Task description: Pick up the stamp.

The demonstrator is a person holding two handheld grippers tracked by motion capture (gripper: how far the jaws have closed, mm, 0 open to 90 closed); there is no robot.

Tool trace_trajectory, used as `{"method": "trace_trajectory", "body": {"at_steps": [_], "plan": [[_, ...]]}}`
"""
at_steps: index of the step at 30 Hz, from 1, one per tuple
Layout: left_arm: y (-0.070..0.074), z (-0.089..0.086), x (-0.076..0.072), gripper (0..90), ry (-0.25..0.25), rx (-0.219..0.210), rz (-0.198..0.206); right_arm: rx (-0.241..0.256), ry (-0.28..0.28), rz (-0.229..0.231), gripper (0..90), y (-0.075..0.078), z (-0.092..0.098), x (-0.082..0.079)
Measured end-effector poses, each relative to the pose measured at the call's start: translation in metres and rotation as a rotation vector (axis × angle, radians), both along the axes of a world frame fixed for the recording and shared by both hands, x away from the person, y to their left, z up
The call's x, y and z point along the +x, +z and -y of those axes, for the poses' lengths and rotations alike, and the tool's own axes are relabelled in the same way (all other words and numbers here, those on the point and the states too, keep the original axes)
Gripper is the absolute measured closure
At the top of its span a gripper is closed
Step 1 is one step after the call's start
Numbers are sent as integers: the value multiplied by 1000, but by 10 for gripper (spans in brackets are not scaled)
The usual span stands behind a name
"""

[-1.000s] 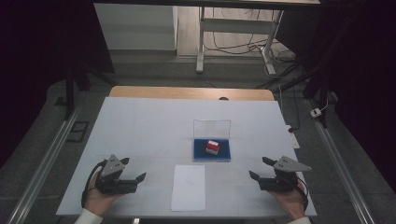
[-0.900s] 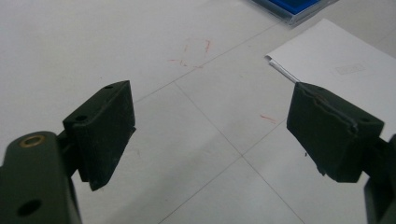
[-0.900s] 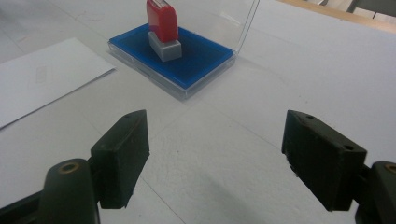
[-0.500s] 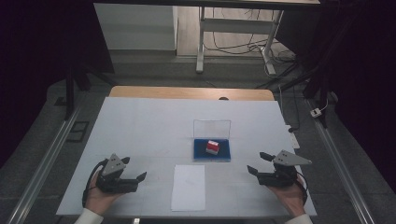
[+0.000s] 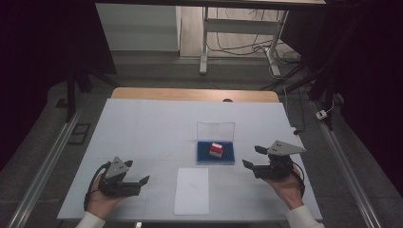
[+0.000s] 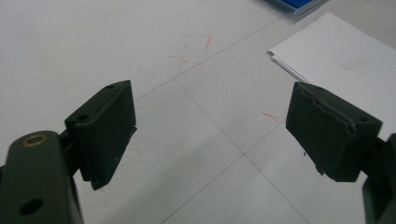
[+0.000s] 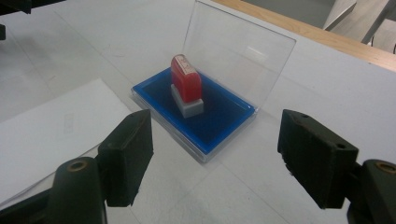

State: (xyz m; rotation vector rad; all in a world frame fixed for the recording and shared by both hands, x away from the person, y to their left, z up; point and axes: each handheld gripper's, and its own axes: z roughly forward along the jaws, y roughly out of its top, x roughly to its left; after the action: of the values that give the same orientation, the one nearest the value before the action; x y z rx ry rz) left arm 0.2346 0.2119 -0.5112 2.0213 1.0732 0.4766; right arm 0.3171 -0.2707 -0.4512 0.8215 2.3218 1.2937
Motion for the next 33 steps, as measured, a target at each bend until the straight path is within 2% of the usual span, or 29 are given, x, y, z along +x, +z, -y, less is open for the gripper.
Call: {"method": "trace_trajectory", "body": {"at_steps": [3, 11, 33], "plan": [[-1, 0, 1, 162, 2, 0, -5, -8, 11, -19, 262, 2, -3, 3], [-2, 0, 3, 162, 4, 3, -12, -19, 30, -14, 259, 10, -14, 8], [-3, 0, 4, 162, 7, 3, -16, -61, 115, -37, 269, 19, -67, 29]]}}
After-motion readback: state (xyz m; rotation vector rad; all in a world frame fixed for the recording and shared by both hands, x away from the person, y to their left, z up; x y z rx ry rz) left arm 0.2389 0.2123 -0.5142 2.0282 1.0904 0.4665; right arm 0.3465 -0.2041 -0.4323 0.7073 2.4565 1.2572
